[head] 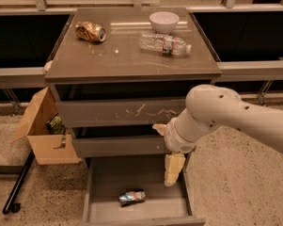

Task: Pick redbull can from bottom drawer and place on counter

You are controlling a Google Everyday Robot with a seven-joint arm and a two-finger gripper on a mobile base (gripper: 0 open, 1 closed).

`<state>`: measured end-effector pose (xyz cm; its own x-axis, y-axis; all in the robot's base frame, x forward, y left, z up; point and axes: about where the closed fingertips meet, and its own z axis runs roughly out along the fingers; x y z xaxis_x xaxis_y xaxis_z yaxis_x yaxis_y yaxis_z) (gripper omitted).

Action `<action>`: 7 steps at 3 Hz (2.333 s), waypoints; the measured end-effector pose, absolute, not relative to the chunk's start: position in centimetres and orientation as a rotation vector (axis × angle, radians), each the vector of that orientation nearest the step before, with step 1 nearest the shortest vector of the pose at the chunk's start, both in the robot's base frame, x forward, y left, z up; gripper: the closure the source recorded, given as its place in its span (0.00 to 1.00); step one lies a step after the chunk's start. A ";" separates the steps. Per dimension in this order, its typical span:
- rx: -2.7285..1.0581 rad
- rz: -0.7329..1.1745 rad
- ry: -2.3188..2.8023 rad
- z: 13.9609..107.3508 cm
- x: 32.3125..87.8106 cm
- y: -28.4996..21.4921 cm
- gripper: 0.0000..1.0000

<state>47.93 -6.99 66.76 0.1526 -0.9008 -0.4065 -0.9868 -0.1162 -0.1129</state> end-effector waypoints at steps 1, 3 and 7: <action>-2.117 0.351 1.749 60.5 50.6 -9.2 0.00; -2.115 0.423 1.671 51.9 52.9 -9.7 0.00; -2.157 0.506 1.605 41.1 51.7 -6.5 0.00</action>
Offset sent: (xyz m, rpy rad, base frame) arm 0.0688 -0.0470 -0.1653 0.0732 -0.0092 0.1147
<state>51.69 -6.49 41.11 0.2740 -0.8146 -0.5112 -0.9605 -0.2585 -0.1029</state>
